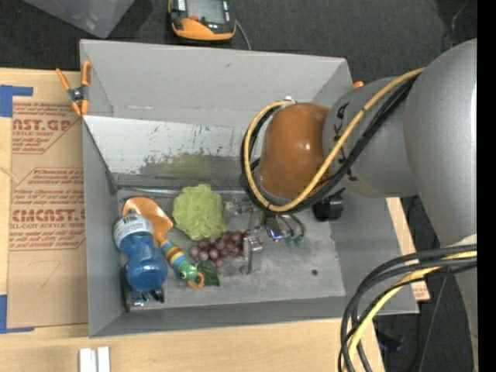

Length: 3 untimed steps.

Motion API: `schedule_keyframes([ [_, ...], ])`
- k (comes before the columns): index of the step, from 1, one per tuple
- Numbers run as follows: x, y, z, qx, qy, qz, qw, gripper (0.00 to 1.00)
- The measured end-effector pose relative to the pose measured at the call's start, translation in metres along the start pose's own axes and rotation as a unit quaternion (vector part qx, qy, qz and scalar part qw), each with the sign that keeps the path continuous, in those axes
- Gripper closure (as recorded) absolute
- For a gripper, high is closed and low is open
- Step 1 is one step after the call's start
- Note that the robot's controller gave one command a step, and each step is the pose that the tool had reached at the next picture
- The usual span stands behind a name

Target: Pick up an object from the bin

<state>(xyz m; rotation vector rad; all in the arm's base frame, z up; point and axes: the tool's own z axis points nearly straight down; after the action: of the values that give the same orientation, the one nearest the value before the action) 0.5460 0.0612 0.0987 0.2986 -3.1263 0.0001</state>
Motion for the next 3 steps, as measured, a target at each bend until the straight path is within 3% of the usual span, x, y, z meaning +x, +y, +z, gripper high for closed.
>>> schedule_keyframes([
  [1,0.012,0.005,0.029,0.0,-0.0101,0.123,0.9923,0.0],
  [2,-0.006,-0.003,0.028,0.0,-0.0042,0.06,0.9982,1.0],
  [3,-0.006,-0.003,0.028,0.0,-0.0042,0.06,0.9982,1.0],
])
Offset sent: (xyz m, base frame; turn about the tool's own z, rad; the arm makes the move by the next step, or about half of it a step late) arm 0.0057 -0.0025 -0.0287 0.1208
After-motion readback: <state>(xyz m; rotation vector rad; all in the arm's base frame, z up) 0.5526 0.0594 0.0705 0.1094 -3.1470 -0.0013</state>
